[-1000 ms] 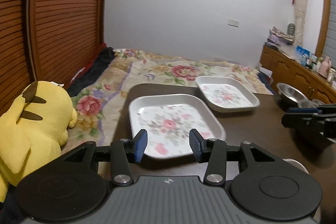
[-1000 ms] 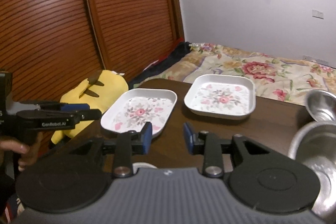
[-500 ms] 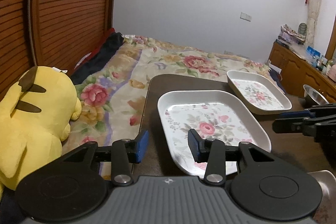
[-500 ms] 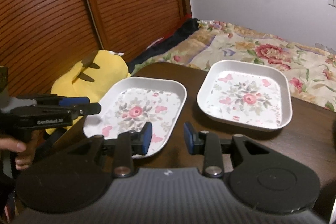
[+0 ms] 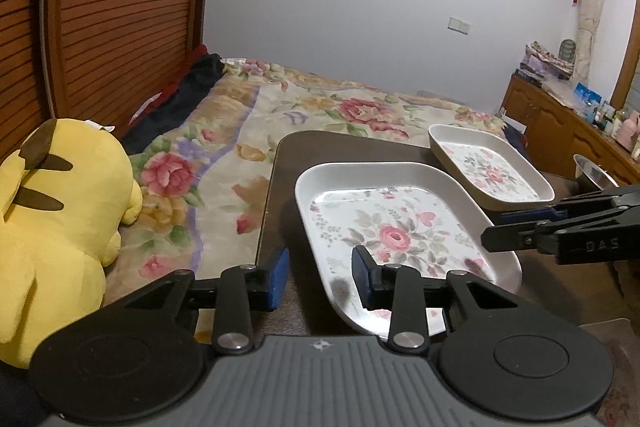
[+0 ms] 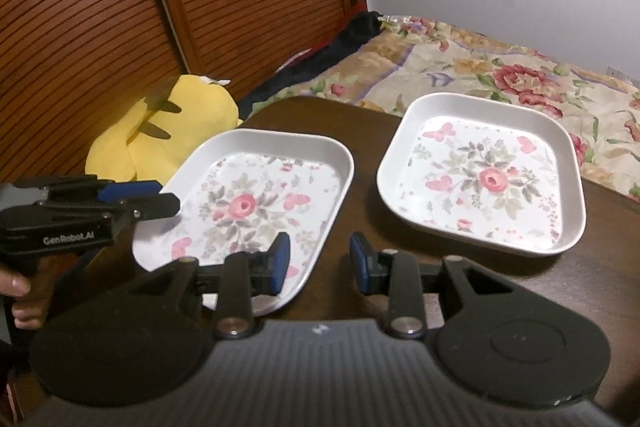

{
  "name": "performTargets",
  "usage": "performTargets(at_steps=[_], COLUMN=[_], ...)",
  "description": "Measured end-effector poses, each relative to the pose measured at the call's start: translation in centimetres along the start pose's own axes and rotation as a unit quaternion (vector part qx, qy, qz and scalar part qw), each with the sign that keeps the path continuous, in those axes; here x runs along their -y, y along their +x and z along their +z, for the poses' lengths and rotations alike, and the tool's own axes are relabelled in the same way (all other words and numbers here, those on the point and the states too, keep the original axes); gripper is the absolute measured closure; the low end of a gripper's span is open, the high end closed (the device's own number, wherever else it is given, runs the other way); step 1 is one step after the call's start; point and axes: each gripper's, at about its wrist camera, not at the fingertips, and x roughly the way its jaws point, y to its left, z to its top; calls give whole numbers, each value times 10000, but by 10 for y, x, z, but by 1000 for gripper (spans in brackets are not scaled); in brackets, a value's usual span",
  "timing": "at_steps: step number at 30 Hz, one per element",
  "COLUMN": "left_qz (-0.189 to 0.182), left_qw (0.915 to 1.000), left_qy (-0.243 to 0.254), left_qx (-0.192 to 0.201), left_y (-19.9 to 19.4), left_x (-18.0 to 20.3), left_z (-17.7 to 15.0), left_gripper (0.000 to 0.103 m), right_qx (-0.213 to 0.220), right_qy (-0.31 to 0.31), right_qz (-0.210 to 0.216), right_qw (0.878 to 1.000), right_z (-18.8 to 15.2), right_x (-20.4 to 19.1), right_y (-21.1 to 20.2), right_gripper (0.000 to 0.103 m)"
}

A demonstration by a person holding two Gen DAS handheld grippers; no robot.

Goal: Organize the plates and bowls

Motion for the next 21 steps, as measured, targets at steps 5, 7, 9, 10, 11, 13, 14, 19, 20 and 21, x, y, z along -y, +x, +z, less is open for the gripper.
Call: performTargets(at_steps=[5, 7, 9, 10, 11, 13, 14, 19, 20, 21], left_qz=[-81, -84, -84, -86, -92, -81, -74, -40, -28, -23], left_qw=[9999, 9999, 9999, 9999, 9999, 9999, 9999, 9999, 10000, 10000], left_qy=[3, 10, -3, -10, -20, -26, -22, -15, -3, 6], left_qx=[-69, -81, -89, -94, -99, -104, -104, -108, -92, -83], left_y=[3, 4, 4, 4, 4, 5, 5, 4, 2, 1], left_x=[2, 3, 3, 2, 2, 2, 1, 4, 4, 5], left_z=[-2, -3, -4, -4, -4, -5, -5, -6, -6, -6], left_gripper=[80, 83, 84, 85, 85, 86, 86, 87, 87, 87], right_qx=[-96, -150, -170, -197, -226, -217, -210, -197, -179, -159], right_qy=[-32, -42, -108, -144, -141, -157, -184, -90, -86, -76], right_qz=[72, 123, 126, 141, 191, 200, 187, 226, 232, 236], right_qw=[9999, 9998, 9997, 9996, 9995, 9994, 9994, 9995, 9995, 9996], right_z=[-2, -2, -2, -1, -1, -2, -2, -2, -3, -3], right_x=[-1, -1, -2, -2, -3, -3, -4, -2, -2, -2], right_y=[5, 8, 8, 8, 8, 8, 8, 5, 4, 2], right_gripper=[73, 77, 80, 85, 85, 86, 87, 88, 88, 88])
